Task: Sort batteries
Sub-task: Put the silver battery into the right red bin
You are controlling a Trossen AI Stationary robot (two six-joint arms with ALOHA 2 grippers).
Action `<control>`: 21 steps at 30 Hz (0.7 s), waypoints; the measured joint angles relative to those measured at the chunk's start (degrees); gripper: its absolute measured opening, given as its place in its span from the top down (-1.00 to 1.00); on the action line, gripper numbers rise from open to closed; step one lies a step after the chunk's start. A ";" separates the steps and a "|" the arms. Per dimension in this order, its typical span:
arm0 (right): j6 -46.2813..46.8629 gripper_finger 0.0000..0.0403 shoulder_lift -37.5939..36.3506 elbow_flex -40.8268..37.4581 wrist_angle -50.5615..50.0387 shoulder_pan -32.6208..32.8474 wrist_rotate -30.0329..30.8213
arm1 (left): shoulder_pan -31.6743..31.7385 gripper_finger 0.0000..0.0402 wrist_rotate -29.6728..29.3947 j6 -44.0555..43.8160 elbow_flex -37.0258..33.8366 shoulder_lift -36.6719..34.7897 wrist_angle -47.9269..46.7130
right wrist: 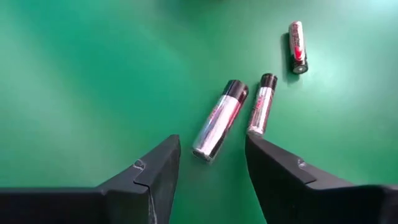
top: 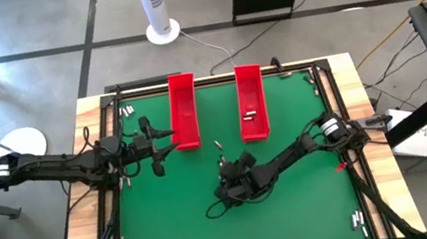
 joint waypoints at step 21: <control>-1.18 0.72 0.87 0.17 0.67 -1.48 -10.70 | 0.00 0.21 0.00 0.22 0.00 0.89 1.68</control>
